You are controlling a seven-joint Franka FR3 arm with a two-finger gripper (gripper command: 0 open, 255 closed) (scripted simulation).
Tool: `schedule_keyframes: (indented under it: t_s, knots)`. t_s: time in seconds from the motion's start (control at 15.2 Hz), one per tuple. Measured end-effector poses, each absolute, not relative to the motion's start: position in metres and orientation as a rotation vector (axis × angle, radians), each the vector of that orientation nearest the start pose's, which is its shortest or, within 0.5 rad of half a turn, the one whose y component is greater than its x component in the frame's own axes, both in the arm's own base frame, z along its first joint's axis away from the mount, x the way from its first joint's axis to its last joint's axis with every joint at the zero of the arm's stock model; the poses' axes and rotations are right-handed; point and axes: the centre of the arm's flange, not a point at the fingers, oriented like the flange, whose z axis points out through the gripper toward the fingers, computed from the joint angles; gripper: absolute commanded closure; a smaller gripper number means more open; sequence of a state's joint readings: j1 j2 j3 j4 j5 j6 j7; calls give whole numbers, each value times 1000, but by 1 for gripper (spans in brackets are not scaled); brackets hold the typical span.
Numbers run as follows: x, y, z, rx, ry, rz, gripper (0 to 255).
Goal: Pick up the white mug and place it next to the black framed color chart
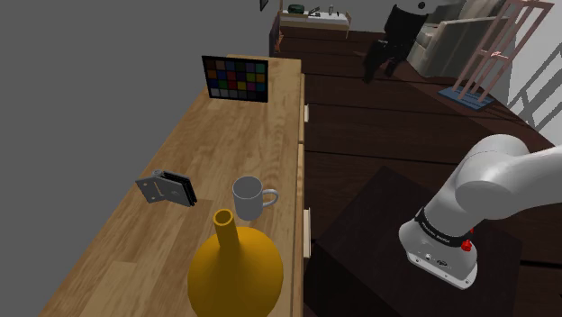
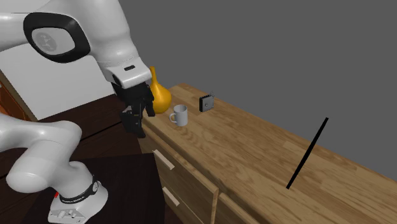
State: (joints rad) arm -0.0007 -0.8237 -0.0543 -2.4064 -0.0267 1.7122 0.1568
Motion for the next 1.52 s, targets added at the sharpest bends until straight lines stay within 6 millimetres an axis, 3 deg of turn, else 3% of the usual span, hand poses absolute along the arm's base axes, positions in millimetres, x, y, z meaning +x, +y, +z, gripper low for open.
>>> schedule_keyframes:
  t_s: [0.13, 0.4, 1.52]
  knots:
    - [311, -20, 588, -3100, 300, -198, 0]
    - [325, 19, 564, -3105, 279, -192, 0]
    - [378, 206, 459, -3127, 180, -167, 0]
